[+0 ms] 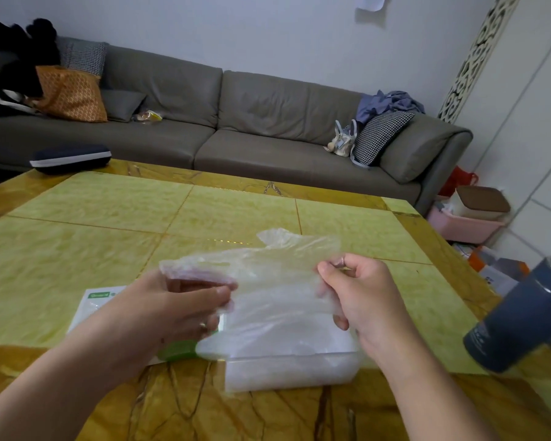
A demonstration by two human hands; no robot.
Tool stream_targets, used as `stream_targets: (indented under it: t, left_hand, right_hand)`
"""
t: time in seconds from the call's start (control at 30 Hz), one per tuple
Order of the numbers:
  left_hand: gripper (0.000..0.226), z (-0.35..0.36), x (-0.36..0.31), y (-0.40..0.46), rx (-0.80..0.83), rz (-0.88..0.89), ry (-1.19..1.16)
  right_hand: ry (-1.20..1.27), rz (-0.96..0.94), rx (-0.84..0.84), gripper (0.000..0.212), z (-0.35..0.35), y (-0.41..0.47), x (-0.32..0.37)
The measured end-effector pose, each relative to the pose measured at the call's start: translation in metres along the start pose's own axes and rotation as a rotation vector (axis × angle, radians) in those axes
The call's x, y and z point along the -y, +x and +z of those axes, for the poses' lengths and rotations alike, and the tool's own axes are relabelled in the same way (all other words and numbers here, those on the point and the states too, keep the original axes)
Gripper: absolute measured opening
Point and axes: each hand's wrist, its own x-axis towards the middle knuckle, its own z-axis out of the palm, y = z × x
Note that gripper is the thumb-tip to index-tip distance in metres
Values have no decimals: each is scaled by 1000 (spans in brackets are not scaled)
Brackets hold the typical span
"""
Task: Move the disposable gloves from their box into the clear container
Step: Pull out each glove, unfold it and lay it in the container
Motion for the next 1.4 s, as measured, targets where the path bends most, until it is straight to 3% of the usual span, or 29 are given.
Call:
stream_targets:
  t: [0.07, 0.1, 0.17, 0.2, 0.27, 0.3, 0.37, 0.5, 0.7, 1.0, 1.23, 1.4]
  left_hand:
    - [40, -5, -2, 2, -67, 25, 137]
    - [47, -8, -2, 3, -185, 81, 175]
    - [38, -4, -7, -1, -476, 314, 294]
    - [29, 1, -9, -3, -528, 452, 402]
    - [20, 24, -11, -3, -365, 602, 613]
    - [19, 38, -9, 1, -232, 571, 710]
    - [23, 63, 5, 19, -27, 403, 933]
    - [38, 89, 31, 54, 138, 123, 1155]
    - [24, 91, 31, 71, 270, 15, 1312]
    - [59, 105, 21, 74, 477, -82, 1507]
    - [52, 104, 11, 73, 444, -114, 1642]
    - [49, 102, 8, 73, 390, -39, 1747]
  right_hand:
    - [-103, 27, 53, 14, -8, 3, -1]
    - [-148, 44, 86, 14, -10, 3, -3]
    - [-250, 64, 149, 14, -14, 4, -4]
    - [-315, 60, 173, 15, -14, 4, -5]
    - [-437, 41, 190, 18, -14, 2, -4]
    - [-484, 34, 195, 19, -14, 2, -3]
    - [-559, 27, 206, 21, -14, 0, -2]
    - [-685, 30, 222, 21, -16, 0, -8]
    - [-894, -13, 155, 21, -12, 2, -15]
    - [-1086, -125, 28, 17, -10, 10, -21]
    - [-1162, -89, 33, 25, -12, 3, -16]
    - [-1203, -66, 63, 27, -11, -6, -10]
